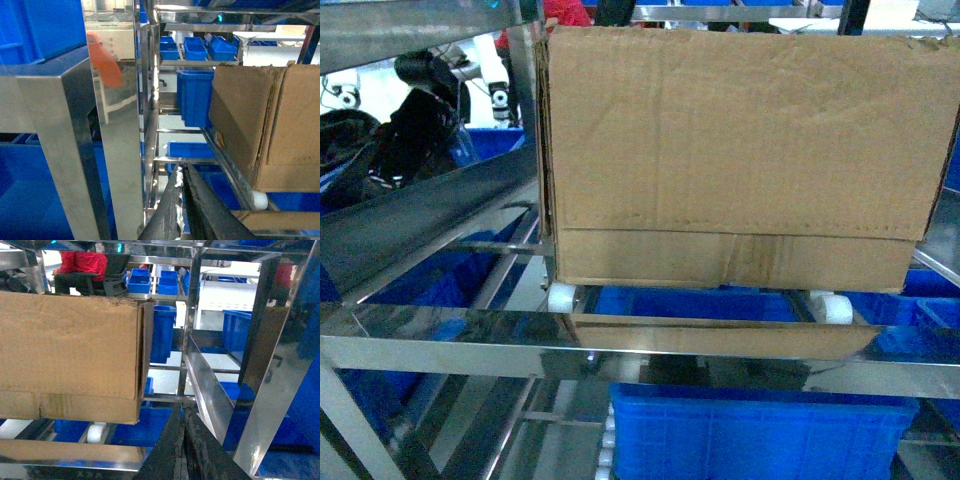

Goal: Sort boxes to right shelf from conveyor

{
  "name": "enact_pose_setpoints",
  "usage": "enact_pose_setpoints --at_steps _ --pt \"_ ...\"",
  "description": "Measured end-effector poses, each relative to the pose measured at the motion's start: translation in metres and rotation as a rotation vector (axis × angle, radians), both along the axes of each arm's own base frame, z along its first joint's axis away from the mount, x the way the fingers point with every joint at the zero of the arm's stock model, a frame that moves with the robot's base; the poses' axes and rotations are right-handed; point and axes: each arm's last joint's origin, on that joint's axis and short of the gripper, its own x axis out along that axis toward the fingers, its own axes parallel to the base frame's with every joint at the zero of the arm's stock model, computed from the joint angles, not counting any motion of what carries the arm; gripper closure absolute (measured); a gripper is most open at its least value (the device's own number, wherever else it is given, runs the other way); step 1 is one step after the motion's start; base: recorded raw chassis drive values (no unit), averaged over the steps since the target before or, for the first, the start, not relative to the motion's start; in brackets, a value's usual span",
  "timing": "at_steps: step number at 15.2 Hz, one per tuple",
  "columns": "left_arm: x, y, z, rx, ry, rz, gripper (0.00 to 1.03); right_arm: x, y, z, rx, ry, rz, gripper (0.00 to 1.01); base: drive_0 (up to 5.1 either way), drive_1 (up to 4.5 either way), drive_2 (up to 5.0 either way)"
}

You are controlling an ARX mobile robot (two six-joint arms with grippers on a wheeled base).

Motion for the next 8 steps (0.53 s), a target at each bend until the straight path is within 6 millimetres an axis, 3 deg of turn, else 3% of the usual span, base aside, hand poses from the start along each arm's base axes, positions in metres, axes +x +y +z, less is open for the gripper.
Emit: enact_pose_setpoints --at_steps 8 --pt "-0.013 0.000 -0.017 0.000 0.000 0.000 1.01 -0.012 0.000 -0.020 0.000 -0.003 0.000 0.99 0.0 0.00 0.0"
